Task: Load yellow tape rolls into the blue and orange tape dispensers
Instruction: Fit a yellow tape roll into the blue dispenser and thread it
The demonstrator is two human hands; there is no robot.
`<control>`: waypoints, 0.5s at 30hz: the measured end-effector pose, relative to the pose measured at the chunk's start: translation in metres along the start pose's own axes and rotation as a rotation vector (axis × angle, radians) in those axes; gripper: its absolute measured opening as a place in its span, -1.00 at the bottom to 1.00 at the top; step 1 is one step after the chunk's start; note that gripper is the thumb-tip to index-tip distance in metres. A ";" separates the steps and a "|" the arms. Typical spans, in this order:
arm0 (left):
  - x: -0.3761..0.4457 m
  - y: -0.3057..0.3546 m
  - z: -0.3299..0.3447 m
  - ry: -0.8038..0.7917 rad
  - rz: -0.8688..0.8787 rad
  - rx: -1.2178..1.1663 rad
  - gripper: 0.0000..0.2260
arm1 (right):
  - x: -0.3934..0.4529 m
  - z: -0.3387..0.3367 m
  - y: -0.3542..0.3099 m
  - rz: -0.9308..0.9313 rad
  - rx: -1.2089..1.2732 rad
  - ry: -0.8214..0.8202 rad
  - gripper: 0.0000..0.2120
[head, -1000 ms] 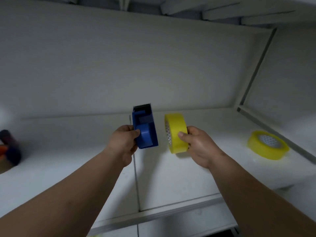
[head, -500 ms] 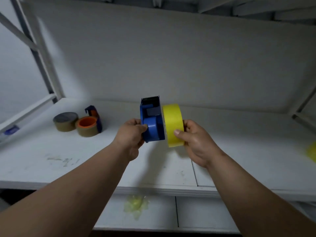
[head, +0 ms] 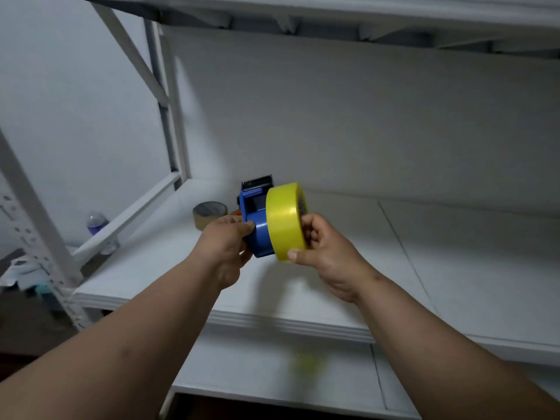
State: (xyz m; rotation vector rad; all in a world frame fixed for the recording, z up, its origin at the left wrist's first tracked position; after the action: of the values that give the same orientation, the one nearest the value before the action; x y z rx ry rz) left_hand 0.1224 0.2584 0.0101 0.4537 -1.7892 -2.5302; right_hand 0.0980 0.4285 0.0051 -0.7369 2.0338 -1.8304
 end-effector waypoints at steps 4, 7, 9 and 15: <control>0.005 0.027 -0.076 0.025 -0.028 -0.012 -0.91 | 0.036 0.065 -0.006 0.001 -0.073 -0.029 -0.58; 0.008 0.039 -0.125 0.038 -0.050 -0.041 -0.88 | 0.059 0.108 -0.008 -0.010 -0.218 -0.042 -0.59; 0.010 0.045 -0.150 0.031 -0.060 -0.052 -0.87 | 0.074 0.130 -0.008 0.003 -0.323 -0.064 -0.58; 0.026 0.064 -0.195 -0.004 -0.061 -0.154 -0.83 | 0.119 0.166 0.002 -0.038 -0.588 -0.110 -0.60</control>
State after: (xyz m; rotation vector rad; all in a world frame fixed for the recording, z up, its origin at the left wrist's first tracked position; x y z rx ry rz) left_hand 0.1339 0.0523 0.0037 0.5051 -1.5890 -2.6852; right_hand 0.0907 0.2245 -0.0070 -0.9997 2.5128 -1.1638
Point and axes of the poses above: each hand's wrist, its own x-axis towards the middle knuckle, its own z-axis out of the palm, y = z × x, the point moved 2 cm from there along x, towards the middle knuckle, and after that the axes turned 8 degrees about -y, right-handed, at the moved point
